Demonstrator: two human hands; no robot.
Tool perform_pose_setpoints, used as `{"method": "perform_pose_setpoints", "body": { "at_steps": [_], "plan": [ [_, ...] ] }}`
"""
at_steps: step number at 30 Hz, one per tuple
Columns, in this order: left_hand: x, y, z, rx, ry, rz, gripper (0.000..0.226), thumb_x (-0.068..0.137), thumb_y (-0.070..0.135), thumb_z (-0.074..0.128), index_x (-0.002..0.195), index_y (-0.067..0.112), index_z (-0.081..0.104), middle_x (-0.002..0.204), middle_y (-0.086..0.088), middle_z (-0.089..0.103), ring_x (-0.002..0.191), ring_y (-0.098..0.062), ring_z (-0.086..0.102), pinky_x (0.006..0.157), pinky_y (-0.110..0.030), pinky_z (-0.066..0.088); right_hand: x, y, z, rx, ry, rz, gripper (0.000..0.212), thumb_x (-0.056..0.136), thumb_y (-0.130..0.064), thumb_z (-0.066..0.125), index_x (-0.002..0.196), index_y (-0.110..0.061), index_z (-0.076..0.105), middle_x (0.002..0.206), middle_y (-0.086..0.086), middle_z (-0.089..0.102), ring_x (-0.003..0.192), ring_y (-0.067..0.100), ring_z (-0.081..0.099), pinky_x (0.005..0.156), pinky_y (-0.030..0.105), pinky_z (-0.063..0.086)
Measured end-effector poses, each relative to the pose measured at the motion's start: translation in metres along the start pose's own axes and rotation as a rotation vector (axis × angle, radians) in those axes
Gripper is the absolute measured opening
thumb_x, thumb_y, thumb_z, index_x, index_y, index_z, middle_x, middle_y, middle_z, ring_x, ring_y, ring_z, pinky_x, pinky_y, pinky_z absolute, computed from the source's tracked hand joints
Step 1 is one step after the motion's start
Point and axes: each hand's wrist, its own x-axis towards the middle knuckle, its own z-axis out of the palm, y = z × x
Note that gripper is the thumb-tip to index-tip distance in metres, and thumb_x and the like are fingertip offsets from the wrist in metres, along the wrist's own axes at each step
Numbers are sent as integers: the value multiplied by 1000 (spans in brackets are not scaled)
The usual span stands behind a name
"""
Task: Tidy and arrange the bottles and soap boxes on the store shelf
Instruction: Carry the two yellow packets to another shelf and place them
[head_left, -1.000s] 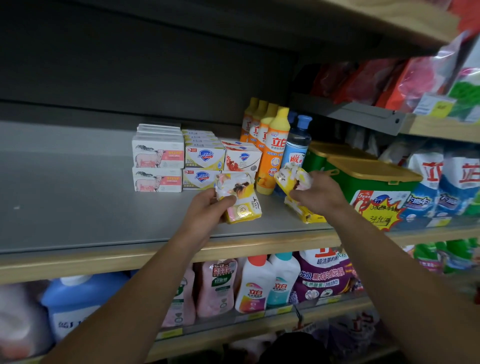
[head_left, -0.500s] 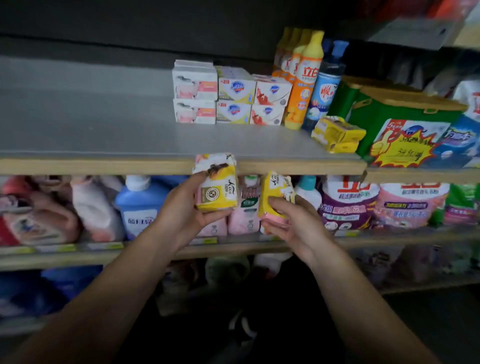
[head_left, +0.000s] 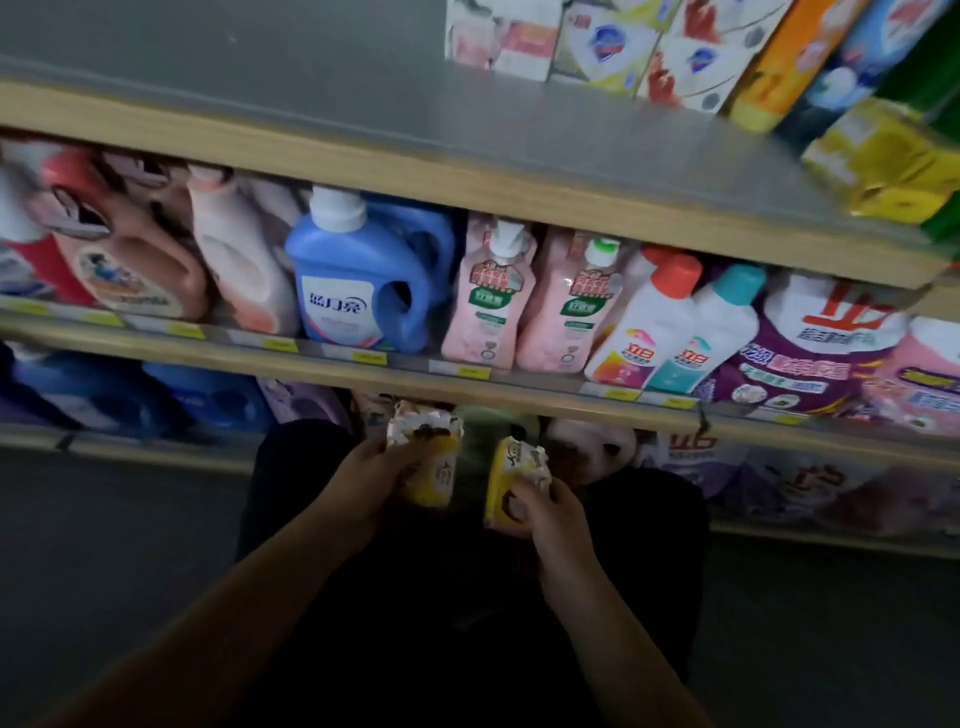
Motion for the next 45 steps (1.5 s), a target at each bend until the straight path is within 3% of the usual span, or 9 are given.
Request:
{"method": "perform_pose_setpoints", "body": {
  "at_steps": [3, 13, 17, 20, 26, 31, 37, 40, 45],
  "plan": [
    [18, -19, -7, 22, 103, -79, 22, 86, 12, 68, 107, 10, 67, 95, -14, 75, 81, -29, 72, 61, -37, 58, 22, 16, 0, -130, 7, 76, 12, 88, -30, 67, 95, -21, 67, 103, 6, 70, 94, 23, 68, 84, 48, 58],
    [66, -2, 21, 211, 298, -289, 12, 88, 16, 67, 99, 11, 64, 81, -10, 72, 72, -27, 70, 59, -38, 56, 71, 2, -14, -189, 36, 291, 22, 91, -33, 65, 99, -13, 61, 100, 17, 67, 86, 33, 68, 82, 62, 54],
    [51, 43, 64, 441, 192, -328, 12, 88, 21, 67, 97, 15, 67, 90, -11, 73, 82, -28, 70, 74, -43, 58, 38, -45, -47, -148, 13, 285, 14, 95, -21, 62, 101, -8, 60, 89, 14, 68, 74, 26, 70, 67, 44, 59],
    [25, 85, 110, 538, 107, -374, 20, 85, 25, 70, 103, 17, 67, 97, -11, 72, 85, -26, 71, 67, -37, 58, -6, -92, -77, -82, 54, 305, 8, 94, -21, 63, 95, -13, 60, 79, 6, 67, 60, 13, 68, 53, 29, 56],
    [-8, 129, 209, 808, -94, -426, 42, 81, 28, 76, 119, 17, 60, 112, -12, 68, 98, -30, 68, 80, -48, 58, -82, -160, -135, -43, 297, 348, 22, 86, -43, 67, 91, -22, 65, 89, 5, 71, 81, 24, 71, 74, 52, 60],
    [-16, 121, 292, 1038, -365, -343, 30, 80, 24, 75, 108, 17, 66, 100, -8, 72, 90, -27, 70, 79, -49, 59, -112, -165, -176, 218, 514, 277, 18, 88, -32, 69, 92, -15, 64, 86, 8, 70, 71, 18, 72, 56, 36, 59],
    [-43, 79, 396, 1208, -566, -330, 29, 86, 16, 69, 112, 14, 57, 98, -11, 68, 76, -25, 67, 46, -29, 52, -146, -144, -241, 509, 713, 251, 17, 91, -23, 63, 100, -9, 60, 95, 14, 66, 82, 29, 71, 51, 26, 53],
    [-65, 45, 444, 1256, -664, -321, 31, 86, 16, 68, 115, 16, 57, 100, -11, 67, 80, -27, 68, 51, -33, 54, -169, -130, -288, 602, 766, 243, 18, 92, -23, 64, 102, -9, 59, 95, 13, 66, 83, 30, 71, 49, 25, 52],
    [-108, -19, 512, 1285, -718, -379, 26, 82, 23, 73, 105, 17, 62, 95, -10, 71, 82, -26, 70, 56, -36, 56, -205, -104, -365, 629, 855, 286, 26, 85, -27, 68, 105, -12, 61, 101, 13, 68, 91, 29, 68, 77, 51, 59]
  ]
}}
